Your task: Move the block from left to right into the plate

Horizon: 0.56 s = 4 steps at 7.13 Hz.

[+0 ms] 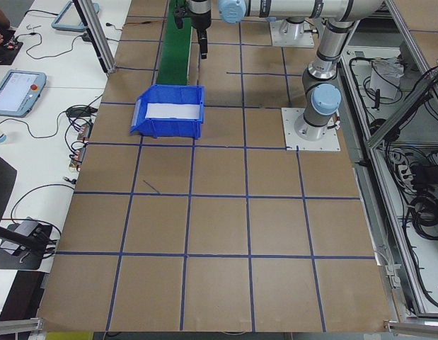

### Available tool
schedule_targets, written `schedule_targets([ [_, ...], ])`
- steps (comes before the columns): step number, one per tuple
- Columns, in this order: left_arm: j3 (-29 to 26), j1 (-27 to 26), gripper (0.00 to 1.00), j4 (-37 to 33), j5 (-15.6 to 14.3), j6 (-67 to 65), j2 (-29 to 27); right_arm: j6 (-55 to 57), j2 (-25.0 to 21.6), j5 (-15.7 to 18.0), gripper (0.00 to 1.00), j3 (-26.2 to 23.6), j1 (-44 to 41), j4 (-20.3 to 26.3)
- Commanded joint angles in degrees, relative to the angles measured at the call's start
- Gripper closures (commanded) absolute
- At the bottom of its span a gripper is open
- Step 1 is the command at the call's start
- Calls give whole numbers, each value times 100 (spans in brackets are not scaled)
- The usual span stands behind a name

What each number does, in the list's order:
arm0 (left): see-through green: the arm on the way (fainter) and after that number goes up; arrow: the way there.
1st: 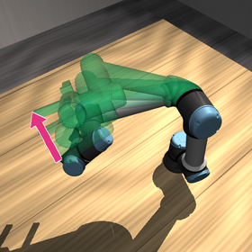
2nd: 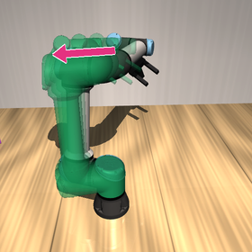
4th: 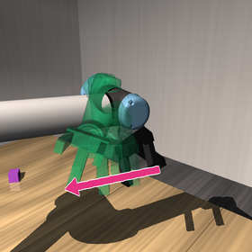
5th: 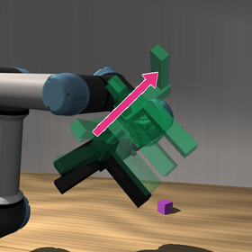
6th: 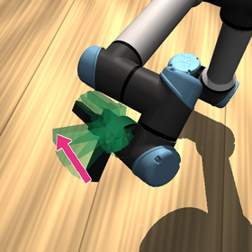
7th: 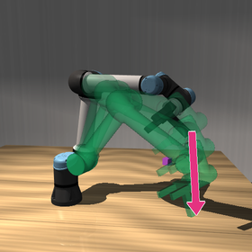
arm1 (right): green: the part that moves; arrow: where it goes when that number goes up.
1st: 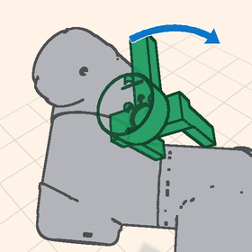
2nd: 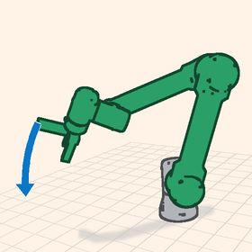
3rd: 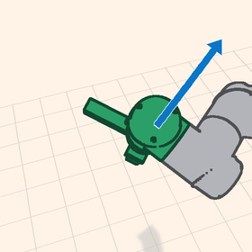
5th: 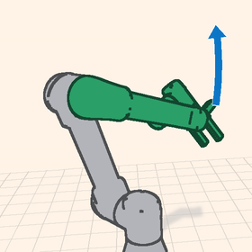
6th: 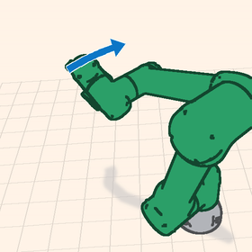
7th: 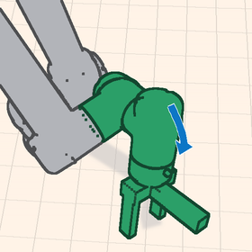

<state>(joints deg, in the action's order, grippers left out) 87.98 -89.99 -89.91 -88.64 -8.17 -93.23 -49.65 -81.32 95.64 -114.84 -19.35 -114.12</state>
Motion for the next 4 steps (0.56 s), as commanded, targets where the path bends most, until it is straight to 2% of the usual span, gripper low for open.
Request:
schedule_targets([
  [1, 0, -1, 0, 0, -4, 0, -2, 25, 38, 574, 0, -12, 28, 21],
  [3, -9, -1, 0, 0, -4, 0, -2, 139, -23, 527, 0, 49, -16, 4],
  [4, -9, -1, 0, 0, 5, 0, 7, 575, -67, 508, 0, 49, -173, 91],
])
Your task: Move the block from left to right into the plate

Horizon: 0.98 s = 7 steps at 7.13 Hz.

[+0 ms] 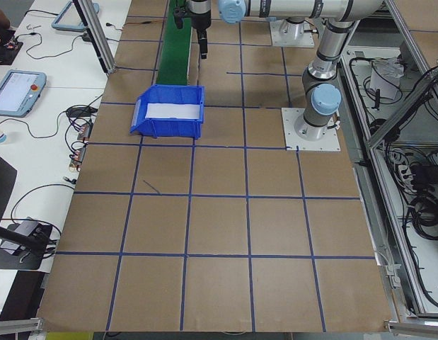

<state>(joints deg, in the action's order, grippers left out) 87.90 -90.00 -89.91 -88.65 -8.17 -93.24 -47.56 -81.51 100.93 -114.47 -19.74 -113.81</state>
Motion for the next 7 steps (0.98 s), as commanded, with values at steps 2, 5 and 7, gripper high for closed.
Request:
schedule_targets([
  [2, 8, 0, 0, 0, -4, 0, 7, 422, -84, -20, 0, 151, -398, 61],
  [5, -1, 0, 0, 0, 5, 0, 7, 641, -215, -12, 0, 837, -1451, 480],
  [7, -1, 0, 0, 0, 5, 0, 7, 1046, -559, -203, 0, 839, -2059, 860],
])
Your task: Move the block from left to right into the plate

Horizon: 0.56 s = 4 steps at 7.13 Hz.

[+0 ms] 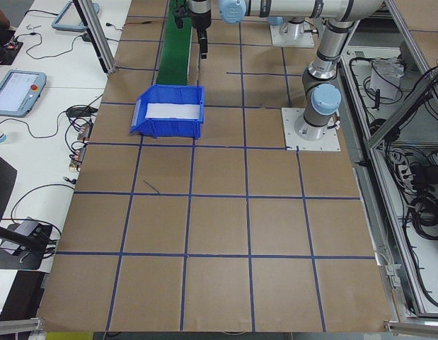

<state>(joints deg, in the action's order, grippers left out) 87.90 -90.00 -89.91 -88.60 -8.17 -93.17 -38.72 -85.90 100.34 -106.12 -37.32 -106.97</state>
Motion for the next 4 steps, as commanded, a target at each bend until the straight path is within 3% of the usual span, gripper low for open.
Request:
schedule_targets([
  [1, -1, 0, 0, 0, 0, 0, 0, 128, -102, -163, 0, -5, -310, 202],
  [4, -1, 0, 0, 0, 0, 0, 0, -283, -59, -216, 0, -5, -284, 97],
])
